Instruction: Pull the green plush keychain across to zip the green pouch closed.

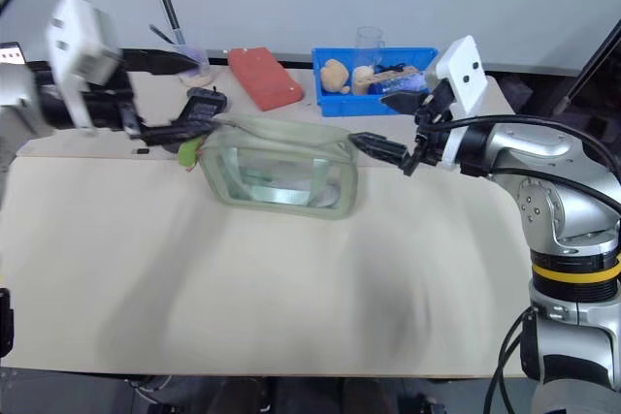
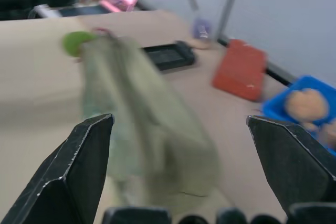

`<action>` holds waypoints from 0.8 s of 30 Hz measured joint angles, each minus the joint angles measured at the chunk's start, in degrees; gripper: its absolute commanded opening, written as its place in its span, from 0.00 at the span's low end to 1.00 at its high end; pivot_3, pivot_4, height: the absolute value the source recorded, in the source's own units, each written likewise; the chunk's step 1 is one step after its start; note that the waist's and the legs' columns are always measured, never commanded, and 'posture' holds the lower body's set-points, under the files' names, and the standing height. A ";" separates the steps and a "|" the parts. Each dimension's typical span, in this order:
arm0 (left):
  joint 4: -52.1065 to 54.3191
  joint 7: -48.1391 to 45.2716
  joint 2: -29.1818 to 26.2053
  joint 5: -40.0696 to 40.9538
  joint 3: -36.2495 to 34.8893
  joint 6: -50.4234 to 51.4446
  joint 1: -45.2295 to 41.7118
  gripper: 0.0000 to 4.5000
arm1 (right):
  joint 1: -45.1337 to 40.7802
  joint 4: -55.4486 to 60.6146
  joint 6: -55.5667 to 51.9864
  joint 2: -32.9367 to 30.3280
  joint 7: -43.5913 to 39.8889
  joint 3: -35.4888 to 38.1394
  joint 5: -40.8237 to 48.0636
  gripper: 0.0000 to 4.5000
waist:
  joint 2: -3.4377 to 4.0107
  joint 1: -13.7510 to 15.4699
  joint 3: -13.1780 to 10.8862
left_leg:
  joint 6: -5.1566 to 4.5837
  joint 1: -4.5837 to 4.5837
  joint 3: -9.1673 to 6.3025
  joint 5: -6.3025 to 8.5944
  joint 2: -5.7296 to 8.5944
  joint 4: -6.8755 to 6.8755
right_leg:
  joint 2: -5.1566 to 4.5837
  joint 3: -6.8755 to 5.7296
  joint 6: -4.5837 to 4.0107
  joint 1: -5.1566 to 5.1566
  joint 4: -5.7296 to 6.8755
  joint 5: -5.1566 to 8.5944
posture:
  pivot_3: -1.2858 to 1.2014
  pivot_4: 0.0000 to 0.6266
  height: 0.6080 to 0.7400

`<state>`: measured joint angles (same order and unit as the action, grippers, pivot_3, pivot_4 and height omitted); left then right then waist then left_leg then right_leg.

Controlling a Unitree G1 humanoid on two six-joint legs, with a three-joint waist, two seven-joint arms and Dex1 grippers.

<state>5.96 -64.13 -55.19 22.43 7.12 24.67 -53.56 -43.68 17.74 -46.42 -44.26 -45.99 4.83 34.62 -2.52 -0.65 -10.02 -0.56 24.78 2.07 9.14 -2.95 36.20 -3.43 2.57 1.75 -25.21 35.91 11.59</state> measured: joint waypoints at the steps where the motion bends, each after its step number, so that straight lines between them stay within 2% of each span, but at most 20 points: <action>1: -1.53 -0.94 1.18 -3.73 2.92 -4.34 -0.58 1.00 | 0.01 1.73 -1.16 -0.06 0.14 0.03 0.67 1.00 | 0.00 -0.03 0.00 | 0.00 0.00 0.00 0.00 0.00 0.02 | 0.00 0.01 0.00 0.00 0.01 -0.01 | 0.52 0.24 1.00; 6: -10.81 -1.93 6.70 -14.70 8.94 -18.80 -3.11 1.00 | -0.02 5.81 -4.65 -0.11 1.13 0.04 2.93 1.00 | 0.00 -0.12 0.00 | -0.01 0.10 -0.01 0.00 -0.01 0.10 | 0.02 0.02 0.14 -0.07 0.05 -0.09 | 0.52 0.24 1.00; 9: -17.14 -3.03 8.39 -19.10 10.29 -26.52 -4.19 0.83 | -0.01 6.25 -5.45 -0.11 1.91 0.23 3.41 1.00 | 0.00 -0.11 0.00 | -0.02 0.19 -0.01 0.00 -0.01 0.14 | 0.01 0.03 0.14 -0.13 0.06 -0.13 | 0.52 0.24 1.00; 10: -18.56 -3.59 8.50 -20.05 10.57 -28.43 -4.29 0.72 | -0.01 6.49 -5.57 -0.12 2.40 0.32 3.61 1.00 | 0.00 -0.11 0.00 | -0.03 0.23 -0.01 0.00 -0.01 0.15 | 0.01 0.03 0.14 -0.16 0.06 -0.13 | 0.52 0.24 1.00; 11: -20.04 -4.36 8.58 -20.87 10.81 -30.44 -4.32 0.65 | -0.01 6.67 -5.71 -0.11 2.82 0.50 3.87 1.00 | 0.00 -0.13 0.00 | -0.03 0.26 -0.01 0.00 -0.01 0.16 | 0.01 0.03 0.18 -0.18 0.06 -0.16 | 0.52 0.24 1.00; 16: -25.57 -6.30 10.08 -23.36 10.92 -34.74 -5.05 0.12 | 0.00 8.34 -6.72 -0.11 5.48 0.83 4.82 1.00 | 0.00 -0.07 0.00 | -0.06 0.39 -0.04 0.02 -0.02 0.29 | 0.01 0.01 0.26 -0.24 0.10 -0.19 | 0.52 0.24 1.00; 17: -25.99 -6.52 10.22 -23.42 10.91 -34.91 -5.26 0.04 | 0.00 8.77 -6.84 -0.10 5.87 0.85 4.98 1.00 | 0.00 -0.07 0.00 | -0.07 0.39 -0.04 0.03 -0.01 0.31 | 0.00 0.01 0.26 -0.24 0.11 -0.20 | 0.52 0.24 1.00; 18: -26.50 -6.86 10.33 -23.71 10.91 -35.23 -5.56 0.02 | 0.00 8.99 -6.94 -0.10 6.41 0.90 5.03 1.00 | 0.00 -0.07 0.00 | -0.08 0.39 -0.04 0.04 -0.01 0.35 | 0.00 0.01 0.26 -0.23 0.12 -0.19 | 0.52 0.24 1.00; 24: -26.90 -8.67 10.86 -24.50 10.57 -34.75 -6.40 0.02 | 1.32 8.67 -6.85 -0.28 7.60 1.49 4.59 1.00 | 0.00 -0.09 0.00 | -0.09 0.40 -0.04 0.04 -0.01 0.39 | 0.00 0.01 0.27 -0.23 0.15 -0.20 | 0.52 0.24 1.00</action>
<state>-20.94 -72.81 -44.33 -2.08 17.69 -10.08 -59.96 -42.36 26.41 -53.27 -44.54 -38.39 6.32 39.21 -2.52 -0.74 -10.02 -0.64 25.18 2.02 9.18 -2.96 36.59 -3.43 2.57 2.02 -25.43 36.06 11.39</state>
